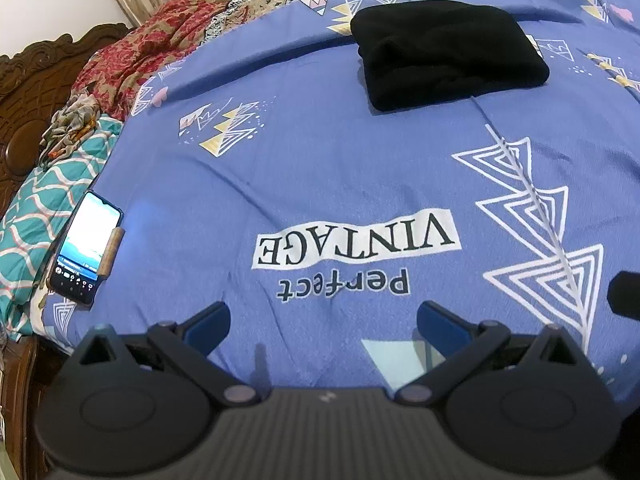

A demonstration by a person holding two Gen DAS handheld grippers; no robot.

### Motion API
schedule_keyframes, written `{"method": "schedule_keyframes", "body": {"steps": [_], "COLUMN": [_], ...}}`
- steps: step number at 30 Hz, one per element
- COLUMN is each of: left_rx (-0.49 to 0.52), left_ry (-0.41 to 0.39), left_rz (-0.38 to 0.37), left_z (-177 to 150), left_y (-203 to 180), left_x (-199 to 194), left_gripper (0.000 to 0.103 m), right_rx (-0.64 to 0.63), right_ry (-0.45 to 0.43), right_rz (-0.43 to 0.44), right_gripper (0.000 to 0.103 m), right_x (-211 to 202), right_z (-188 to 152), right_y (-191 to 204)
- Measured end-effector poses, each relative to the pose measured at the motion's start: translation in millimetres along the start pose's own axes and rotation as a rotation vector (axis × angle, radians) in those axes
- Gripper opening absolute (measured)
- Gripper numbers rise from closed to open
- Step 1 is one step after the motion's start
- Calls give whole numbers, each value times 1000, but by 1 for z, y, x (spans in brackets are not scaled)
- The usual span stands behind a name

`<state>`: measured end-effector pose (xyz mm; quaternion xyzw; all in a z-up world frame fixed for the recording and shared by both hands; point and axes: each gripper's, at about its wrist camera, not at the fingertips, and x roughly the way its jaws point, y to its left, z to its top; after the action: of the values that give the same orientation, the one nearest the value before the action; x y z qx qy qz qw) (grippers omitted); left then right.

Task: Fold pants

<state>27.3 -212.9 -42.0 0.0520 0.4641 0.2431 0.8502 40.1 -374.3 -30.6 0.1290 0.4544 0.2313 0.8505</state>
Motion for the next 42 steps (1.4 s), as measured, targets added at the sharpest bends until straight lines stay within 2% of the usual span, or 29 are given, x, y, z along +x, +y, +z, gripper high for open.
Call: {"method": "schedule_keyframes", "body": {"steps": [42], "left_rx": [7], "left_ry": [17], "left_rz": [-13], "left_z": [0], "left_y": [-3], "left_x": [2], "left_gripper": [103], "right_rx": [25], "right_ry": [-47], "right_rz": [-11], "right_gripper": [91], "right_x": [-5], "right_z": [-1], "right_y": [4]}}
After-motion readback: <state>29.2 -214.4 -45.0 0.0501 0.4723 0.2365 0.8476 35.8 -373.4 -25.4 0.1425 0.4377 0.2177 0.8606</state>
